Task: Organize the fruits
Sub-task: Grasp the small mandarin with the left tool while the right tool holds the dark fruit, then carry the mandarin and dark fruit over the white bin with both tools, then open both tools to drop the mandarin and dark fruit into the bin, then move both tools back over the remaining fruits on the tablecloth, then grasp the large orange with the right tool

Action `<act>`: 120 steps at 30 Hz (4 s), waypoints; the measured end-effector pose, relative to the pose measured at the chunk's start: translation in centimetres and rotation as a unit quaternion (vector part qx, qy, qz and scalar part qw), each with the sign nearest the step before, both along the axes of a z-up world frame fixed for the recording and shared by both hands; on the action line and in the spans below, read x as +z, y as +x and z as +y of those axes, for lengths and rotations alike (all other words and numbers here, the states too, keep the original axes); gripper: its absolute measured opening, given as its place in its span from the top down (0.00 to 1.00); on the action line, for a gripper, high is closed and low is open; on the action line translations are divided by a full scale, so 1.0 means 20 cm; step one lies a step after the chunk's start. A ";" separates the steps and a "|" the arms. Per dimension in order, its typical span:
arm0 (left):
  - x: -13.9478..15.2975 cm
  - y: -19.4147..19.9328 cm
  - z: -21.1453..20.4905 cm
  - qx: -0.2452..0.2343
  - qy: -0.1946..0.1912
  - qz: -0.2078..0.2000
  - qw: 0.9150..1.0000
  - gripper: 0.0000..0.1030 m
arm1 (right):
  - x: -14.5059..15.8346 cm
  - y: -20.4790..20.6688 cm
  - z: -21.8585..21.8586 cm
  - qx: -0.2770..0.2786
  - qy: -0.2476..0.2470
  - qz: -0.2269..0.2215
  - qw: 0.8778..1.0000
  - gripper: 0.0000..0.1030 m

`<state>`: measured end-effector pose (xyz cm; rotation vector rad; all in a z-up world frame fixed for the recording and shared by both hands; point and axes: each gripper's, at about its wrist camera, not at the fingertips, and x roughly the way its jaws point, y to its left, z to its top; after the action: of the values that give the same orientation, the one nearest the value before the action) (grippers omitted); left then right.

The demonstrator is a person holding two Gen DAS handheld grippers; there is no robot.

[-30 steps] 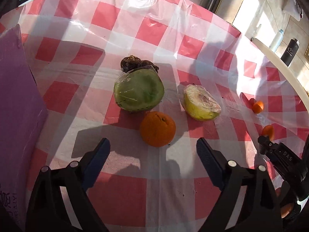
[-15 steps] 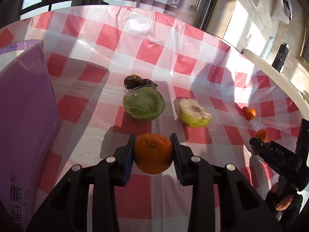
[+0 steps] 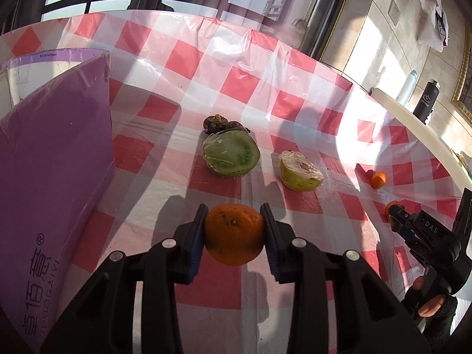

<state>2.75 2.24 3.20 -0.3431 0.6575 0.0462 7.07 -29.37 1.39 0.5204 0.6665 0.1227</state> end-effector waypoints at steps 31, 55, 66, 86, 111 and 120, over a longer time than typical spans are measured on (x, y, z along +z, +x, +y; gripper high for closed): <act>0.60 -1.02 0.21 0.029 0.097 -0.173 0.980 0.65 | 0.39 -0.83 1.03 0.236 0.017 -0.112 0.965 0.62; 0.30 -0.73 1.00 0.067 0.136 0.156 0.976 0.65 | 0.48 -0.79 2.10 0.440 -0.306 -0.033 0.844 0.61; 0.24 -0.66 1.07 0.042 0.085 0.208 0.974 0.57 | 0.34 -0.77 2.22 0.438 -0.407 0.005 0.801 0.44; 0.69 -1.03 0.89 0.085 0.044 -0.137 0.986 0.02 | 0.56 -0.80 1.44 0.258 -0.133 -0.220 0.931 0.15; -0.02 -0.16 0.00 -0.088 -0.057 -0.005 0.994 0.02 | 0.00 0.15 -0.14 -0.109 -0.097 0.072 0.987 0.16; -0.01 -0.14 -0.05 -0.096 -0.026 -0.001 0.995 0.02 | -0.04 0.47 -0.09 -0.074 -0.194 0.125 0.970 0.46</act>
<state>-0.11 1.18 2.92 -0.3289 0.6874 -0.1549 16.42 -31.22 0.57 0.2071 0.8714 -0.2144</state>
